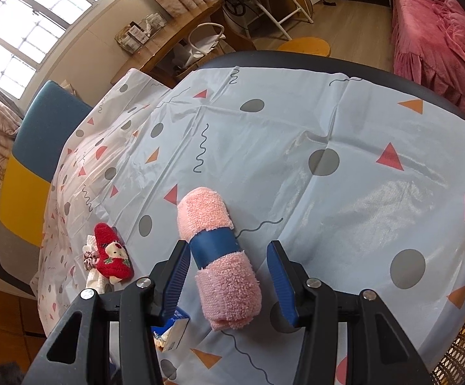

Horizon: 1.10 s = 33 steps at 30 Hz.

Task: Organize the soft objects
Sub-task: 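Move the right gripper back and grasp the pink towel roll by its band, then grasp the blue Tempo tissue pack with the left gripper while the right holds the towel roll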

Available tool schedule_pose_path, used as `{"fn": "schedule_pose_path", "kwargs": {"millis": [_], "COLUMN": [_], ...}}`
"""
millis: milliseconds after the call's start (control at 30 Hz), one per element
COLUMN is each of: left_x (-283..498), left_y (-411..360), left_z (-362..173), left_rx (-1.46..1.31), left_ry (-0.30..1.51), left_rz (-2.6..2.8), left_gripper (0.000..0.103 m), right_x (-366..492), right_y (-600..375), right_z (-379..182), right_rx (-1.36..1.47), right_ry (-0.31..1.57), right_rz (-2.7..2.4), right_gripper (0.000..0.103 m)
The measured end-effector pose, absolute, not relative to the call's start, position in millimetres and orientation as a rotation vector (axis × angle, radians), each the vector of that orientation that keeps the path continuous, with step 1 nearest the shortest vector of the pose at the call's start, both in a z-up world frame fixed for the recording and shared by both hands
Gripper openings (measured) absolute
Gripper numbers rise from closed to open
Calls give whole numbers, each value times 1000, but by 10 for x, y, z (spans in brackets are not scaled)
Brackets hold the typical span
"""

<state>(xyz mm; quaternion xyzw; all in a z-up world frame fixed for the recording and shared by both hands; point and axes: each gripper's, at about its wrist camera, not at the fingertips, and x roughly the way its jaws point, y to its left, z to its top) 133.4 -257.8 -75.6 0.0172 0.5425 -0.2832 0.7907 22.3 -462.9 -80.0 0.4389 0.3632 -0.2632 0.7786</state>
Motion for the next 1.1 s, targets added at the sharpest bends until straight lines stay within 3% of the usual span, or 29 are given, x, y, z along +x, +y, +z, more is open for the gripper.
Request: {"fn": "schedule_pose_path", "kwargs": {"millis": [67,267,333,367,400,500,700,800,1000,1067,1100], "left_x": [1437,1662,1629,1584,1531,1452,965,769,636,599,571], "left_y": [-2698,-3065,-3103,-3108,-3111,-2974,-2546,-2304,-2101,-2106,-2099], "left_z": [-807,-1159,-1258,-1241,-1227,-1170,-1147,-1174,-1200,-1213,-1223], "left_rx": [29,110,181,215,259,233,325,322,341,355,367], "left_ry": [1175,1243,1222,1186,1162,1162,1115,1099,1040,1012,989], "left_rz": [-577,-517,-499,-497,-501,-547,-604,-617,-647,-648,-651], "left_gripper": [90,92,90,75,69,61,61,62,62,62,63], "right_x": [237,229,247,254,263,274,297,386,647,685,705], "right_y": [-4619,-4618,-4614,-4610,-4606,-4619,-4648,-4592,-4452,-4422,-4391], "right_z": [-799,-795,-802,-806,-812,-817,-838,-834,-961,-1055,-1076], "right_rx": [949,952,945,942,935,922,885,837,668,632,614], "right_ry": [785,769,777,781,788,793,810,826,963,1029,1044], "right_rz": [-559,-567,-559,-560,-564,-575,-606,-582,-579,-580,-562], "right_gripper": [50,50,50,50,50,50,50,65,67,59,34]}}
